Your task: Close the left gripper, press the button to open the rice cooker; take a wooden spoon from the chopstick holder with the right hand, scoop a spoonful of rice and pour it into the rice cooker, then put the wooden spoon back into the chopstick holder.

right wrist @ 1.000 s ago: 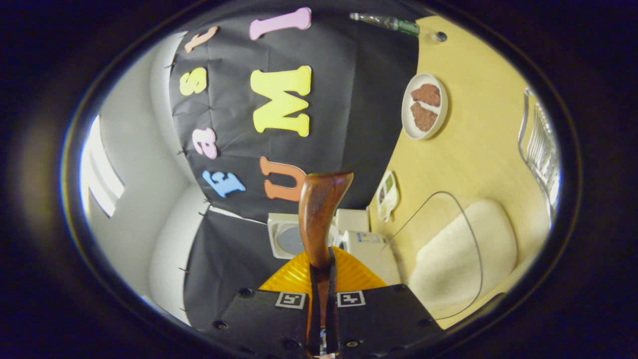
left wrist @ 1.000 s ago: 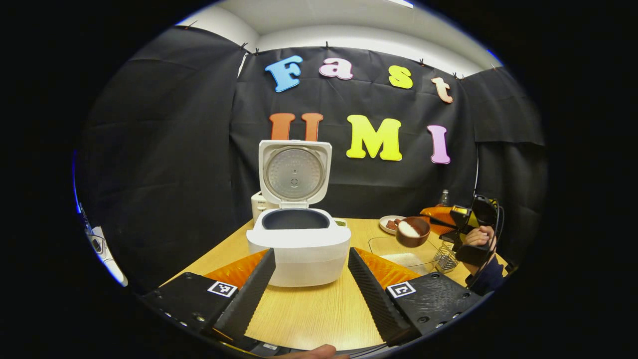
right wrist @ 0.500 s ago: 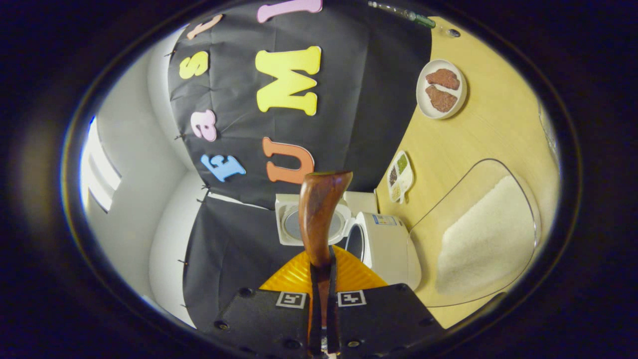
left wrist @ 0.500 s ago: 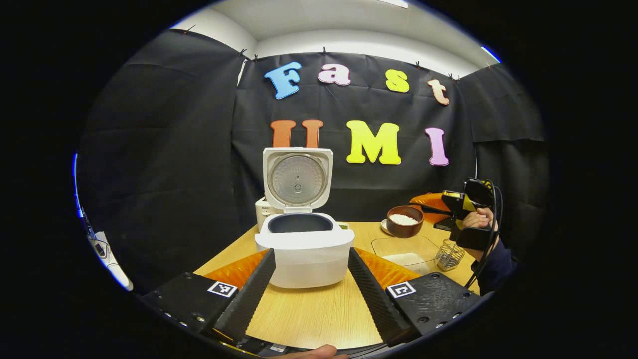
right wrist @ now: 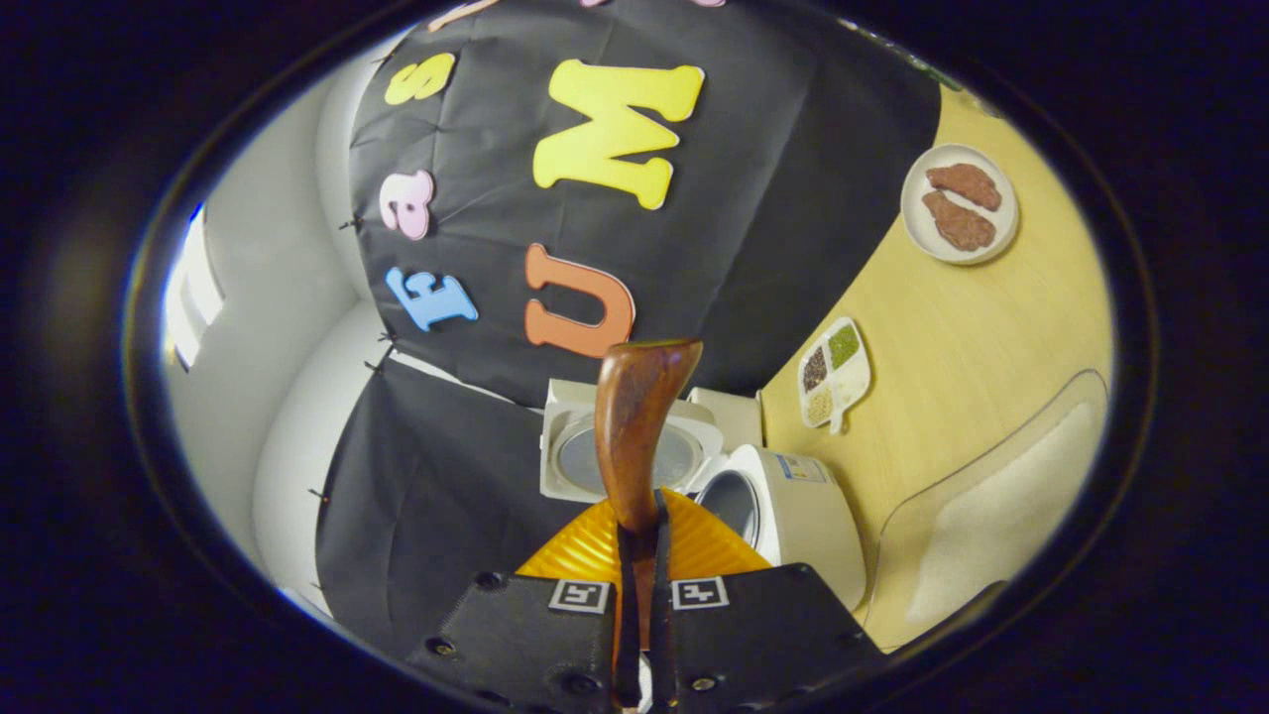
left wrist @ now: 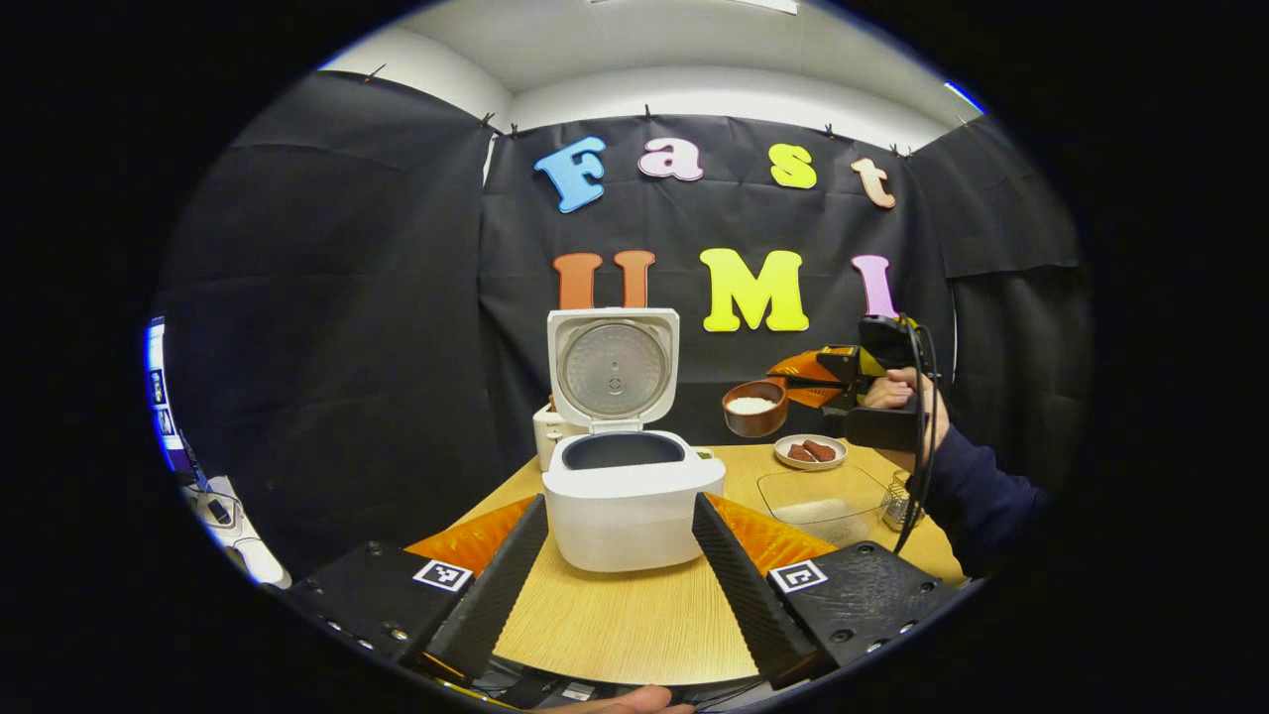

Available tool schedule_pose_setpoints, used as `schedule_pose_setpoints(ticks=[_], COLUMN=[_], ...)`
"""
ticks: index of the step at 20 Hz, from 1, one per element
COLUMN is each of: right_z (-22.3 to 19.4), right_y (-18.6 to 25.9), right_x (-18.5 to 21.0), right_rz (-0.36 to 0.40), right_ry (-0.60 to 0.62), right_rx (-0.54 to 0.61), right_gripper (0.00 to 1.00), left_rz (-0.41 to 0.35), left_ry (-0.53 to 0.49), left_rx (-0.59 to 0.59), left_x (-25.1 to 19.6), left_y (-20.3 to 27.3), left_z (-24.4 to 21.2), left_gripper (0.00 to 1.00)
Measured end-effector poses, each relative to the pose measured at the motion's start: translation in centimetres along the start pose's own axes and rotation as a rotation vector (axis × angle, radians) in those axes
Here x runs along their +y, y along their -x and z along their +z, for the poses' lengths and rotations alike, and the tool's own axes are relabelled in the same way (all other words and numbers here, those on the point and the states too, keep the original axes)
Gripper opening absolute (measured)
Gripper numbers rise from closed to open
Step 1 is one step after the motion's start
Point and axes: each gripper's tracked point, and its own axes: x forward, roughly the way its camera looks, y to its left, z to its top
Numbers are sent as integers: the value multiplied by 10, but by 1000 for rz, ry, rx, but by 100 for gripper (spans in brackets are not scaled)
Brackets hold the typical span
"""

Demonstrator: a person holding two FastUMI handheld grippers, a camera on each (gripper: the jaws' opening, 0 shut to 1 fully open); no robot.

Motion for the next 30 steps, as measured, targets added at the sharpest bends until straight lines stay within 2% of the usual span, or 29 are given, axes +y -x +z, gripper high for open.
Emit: schedule_pose_setpoints(ticks=[3,8,13,19,22,25,30], right_z=[-2,-10,-23,-36,-44,-57,-72], right_y=[-39,-101,-145,-171,-176,-178,-175], right_x=[11,7,-1,-6,5,19,36], right_rz=[-1,-94,-163,-244,-259,-237,-225], right_ry=[96,268,410,592,723,849,1167], right_rx=[-3,-2,36,83,99,102,62], right_gripper=[10,10,10,10,10,10,11], left_rz=[12,68,67,103,114,110,114], left_ry=[-1,-17,-5,13,10,7,16], left_rx=[3,25,27,51,57,60,50], left_x=[5,14,14,24,26,25,28], left_y=[9,11,15,13,13,12,15], left_z=[-3,-7,-10,-22,-23,-23,-21], left_gripper=[93,94,94,94,94,94,94])
